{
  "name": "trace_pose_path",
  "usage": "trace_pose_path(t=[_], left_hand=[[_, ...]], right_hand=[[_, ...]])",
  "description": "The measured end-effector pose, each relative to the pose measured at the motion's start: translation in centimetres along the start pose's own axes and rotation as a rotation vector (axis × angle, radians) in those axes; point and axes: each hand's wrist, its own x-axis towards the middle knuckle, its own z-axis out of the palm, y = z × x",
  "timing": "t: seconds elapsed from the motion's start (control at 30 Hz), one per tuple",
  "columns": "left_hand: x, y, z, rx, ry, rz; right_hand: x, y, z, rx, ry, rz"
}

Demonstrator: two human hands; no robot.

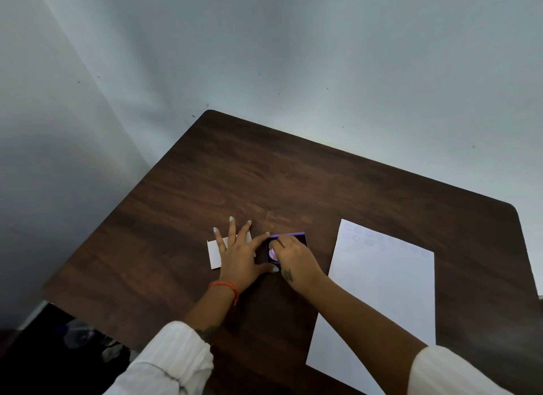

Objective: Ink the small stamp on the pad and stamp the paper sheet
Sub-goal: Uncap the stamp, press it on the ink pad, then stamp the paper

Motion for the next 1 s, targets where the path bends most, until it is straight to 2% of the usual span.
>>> trace_pose_path(t=[0.13, 0.27, 0.37, 0.43, 0.6, 0.83, 0.9, 0.93, 1.0], left_hand=[[0.0, -0.1, 0.0, 0.003, -0.007, 0.013], [-0.1, 0.0, -0.1, -0.017, 0.016, 0.016], [-0.1, 0.1, -0.1, -0.012, 0.015, 0.009], [-0.1, 0.0, -0.1, -0.006, 0.005, 0.005], [0.1, -0.1, 0.0, 0.005, -0.007, 0.01], [0.1, 0.0, 0.0, 0.008, -0.014, 0.016], [0.0, 0.1, -0.2, 0.011, -0.009, 0.023], [0.0, 0.2, -0.3, 0.009, -0.005, 0.027], [0.0, 0.4, -0.5, 0.021, -0.009, 0.031]], right_hand=[[0.1, 0.3, 0.0, -0.012, -0.016, -0.008], [1.2, 0.7, -1.5, 0.087, -0.116, 0.061], [0.9, 0.6, -1.9, 0.196, 0.051, 0.107], [0.4, 0.3, -1.4, 0.142, 0.074, 0.074], [1.0, 0.0, -0.7, -0.031, -0.009, -0.001], [1.1, -0.1, -0.8, -0.071, -0.021, -0.007], [1.4, 0.1, -1.5, -0.013, -0.063, 0.02], [1.4, 0.2, -1.8, 0.092, -0.033, 0.053], [1.0, 0.5, -2.3, 0.462, 0.146, 0.217]])
